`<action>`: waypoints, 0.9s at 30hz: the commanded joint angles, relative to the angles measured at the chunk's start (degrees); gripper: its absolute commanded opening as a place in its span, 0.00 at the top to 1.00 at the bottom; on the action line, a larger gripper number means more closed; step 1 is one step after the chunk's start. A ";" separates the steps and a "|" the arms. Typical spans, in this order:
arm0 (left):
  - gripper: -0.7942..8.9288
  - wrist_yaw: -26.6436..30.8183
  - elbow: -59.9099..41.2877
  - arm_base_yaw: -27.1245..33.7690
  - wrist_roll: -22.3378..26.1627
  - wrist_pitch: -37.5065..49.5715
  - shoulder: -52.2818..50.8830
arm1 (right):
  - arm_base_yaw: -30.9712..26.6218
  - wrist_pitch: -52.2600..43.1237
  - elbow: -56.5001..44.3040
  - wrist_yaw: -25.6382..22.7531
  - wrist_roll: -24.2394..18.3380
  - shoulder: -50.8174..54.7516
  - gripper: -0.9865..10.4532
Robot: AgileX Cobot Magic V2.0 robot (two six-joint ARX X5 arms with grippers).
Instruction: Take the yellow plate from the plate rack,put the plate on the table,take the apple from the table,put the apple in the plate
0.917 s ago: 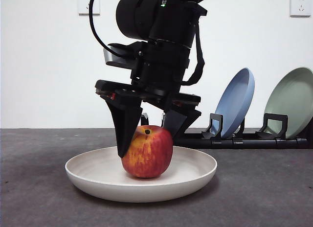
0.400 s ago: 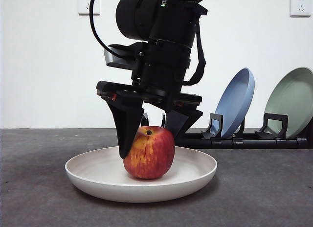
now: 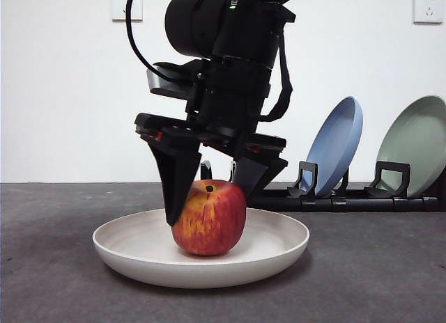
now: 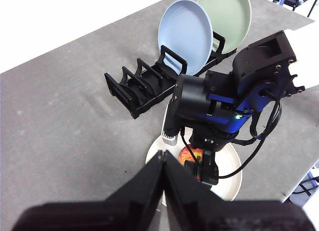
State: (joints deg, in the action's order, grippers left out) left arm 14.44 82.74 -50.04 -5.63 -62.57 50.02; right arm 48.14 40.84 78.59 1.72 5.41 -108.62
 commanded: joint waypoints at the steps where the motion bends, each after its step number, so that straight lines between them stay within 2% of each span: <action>1: 0.93 -0.04 -0.07 0.09 -0.22 -0.22 -0.15 | 0.26 -0.11 -0.09 0.20 1.09 -0.94 0.42; 7: 0.93 -0.04 -0.07 0.09 -0.24 -0.85 -0.15 | 0.26 1.33 -0.04 -0.74 1.03 0.63 0.41; 12: 0.93 -0.02 -0.07 0.09 -0.22 -0.87 -0.15 | 0.22 3.17 -0.02 -5.25 0.72 6.25 0.41; 17: 0.93 -0.04 -0.07 0.09 -0.20 -1.09 -0.15 | 0.11 8.02 0.00 -8.92 0.44 16.06 0.42; 27: 0.93 -0.02 -0.07 0.09 -0.17 -1.70 -0.15 | 0.17 23.74 0.00 -8.57 1.22 37.07 0.42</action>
State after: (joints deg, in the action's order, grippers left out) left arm 14.44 82.74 -50.04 -5.63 -64.14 50.02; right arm 48.14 63.77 78.63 -7.05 6.09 -72.16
